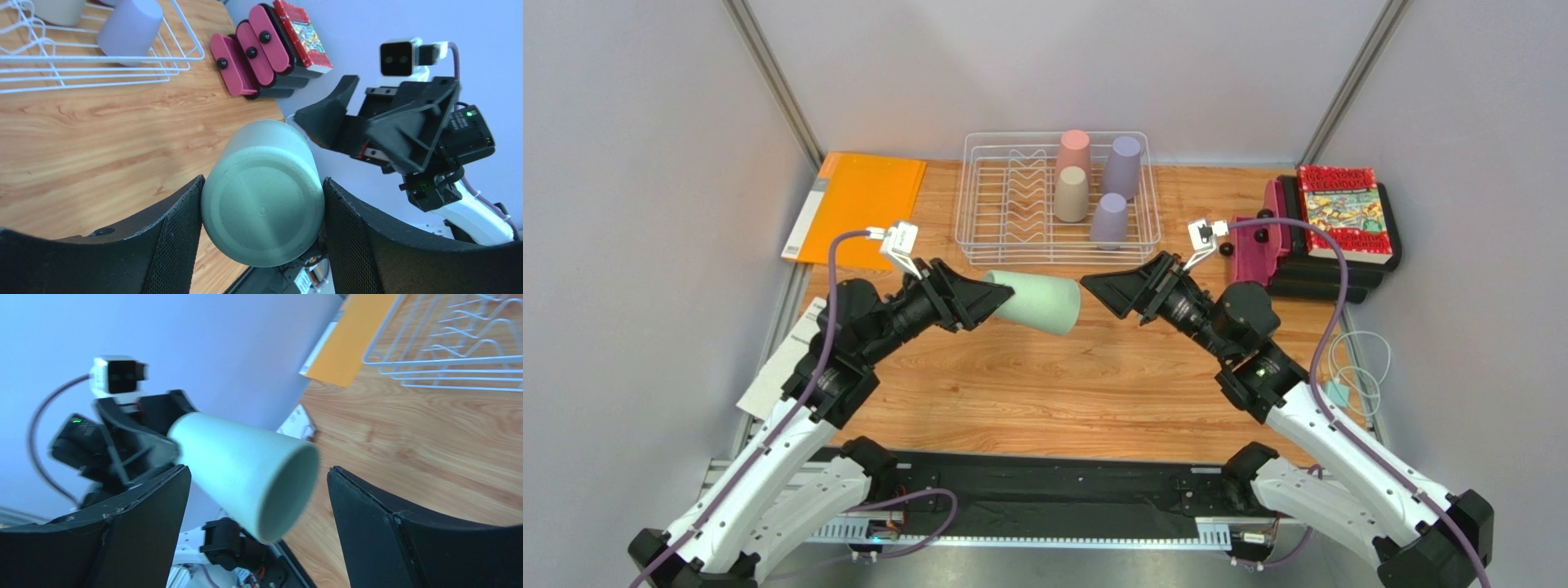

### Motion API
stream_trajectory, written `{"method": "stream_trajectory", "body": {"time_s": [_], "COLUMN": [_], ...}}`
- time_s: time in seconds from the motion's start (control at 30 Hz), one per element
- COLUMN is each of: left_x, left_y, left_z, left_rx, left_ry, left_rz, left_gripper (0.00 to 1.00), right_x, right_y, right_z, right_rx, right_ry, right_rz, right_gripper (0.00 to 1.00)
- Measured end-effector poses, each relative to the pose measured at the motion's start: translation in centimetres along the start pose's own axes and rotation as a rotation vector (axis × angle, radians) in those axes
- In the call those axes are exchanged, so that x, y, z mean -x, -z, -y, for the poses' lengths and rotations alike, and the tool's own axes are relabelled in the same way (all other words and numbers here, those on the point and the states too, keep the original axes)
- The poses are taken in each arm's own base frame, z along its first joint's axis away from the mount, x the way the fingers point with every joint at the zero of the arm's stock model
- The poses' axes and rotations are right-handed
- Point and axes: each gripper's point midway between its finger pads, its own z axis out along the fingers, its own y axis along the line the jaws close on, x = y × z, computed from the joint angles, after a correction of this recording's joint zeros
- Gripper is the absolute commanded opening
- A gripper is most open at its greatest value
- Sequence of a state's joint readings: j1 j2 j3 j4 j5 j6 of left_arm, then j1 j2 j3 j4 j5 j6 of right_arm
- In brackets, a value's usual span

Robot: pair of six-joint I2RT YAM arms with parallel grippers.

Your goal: Unload the cups from the dish rack

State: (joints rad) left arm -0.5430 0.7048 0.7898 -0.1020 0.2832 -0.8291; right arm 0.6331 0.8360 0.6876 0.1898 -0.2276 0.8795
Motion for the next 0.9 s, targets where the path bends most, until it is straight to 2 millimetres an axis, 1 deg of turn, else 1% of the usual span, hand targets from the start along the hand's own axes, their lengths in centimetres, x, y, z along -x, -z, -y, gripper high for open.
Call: {"method": "stream_trajectory", "body": {"time_s": [0.07, 0.17, 0.2, 0.27, 0.37, 0.6, 0.9], "left_x": [-0.9, -1.3, -1.3, -1.2, -0.8, -0.6, 0.2], "left_y": [-0.3, -0.5, -0.6, -0.7, -0.9, -1.1, -1.0], "left_z": [-0.8, -1.4, -1.4, -1.2, -0.7, -0.4, 0.3], "left_rx": [-0.002, -0.008, -0.019, -0.032, -0.055, -0.068, -0.083], "left_ry": [0.033, 0.070, 0.084, 0.093, 0.096, 0.092, 0.080], "left_rz": [-0.011, -0.007, -0.002, 0.001, 0.012, 0.016, 0.030], "left_gripper": [0.00, 0.00, 0.00, 0.00, 0.00, 0.00, 0.00], "right_x": [0.2, 0.5, 0.4, 0.1, -0.6, -2.0, -2.5], "right_y": [0.0, 0.1, 0.1, -0.1, -0.3, 0.3, 1.6], "right_z": [-1.4, -3.3, -3.7, -4.0, -3.7, -2.4, -2.3], "right_rx": [0.063, 0.146, 0.168, 0.186, 0.192, 0.172, 0.169], "right_ry": [-0.023, -0.040, -0.046, -0.060, -0.080, -0.091, -0.075], "right_rz": [0.000, -0.004, -0.010, -0.028, -0.055, -0.088, -0.092], "right_gripper": [0.87, 0.86, 0.86, 0.86, 0.86, 0.86, 0.86]}}
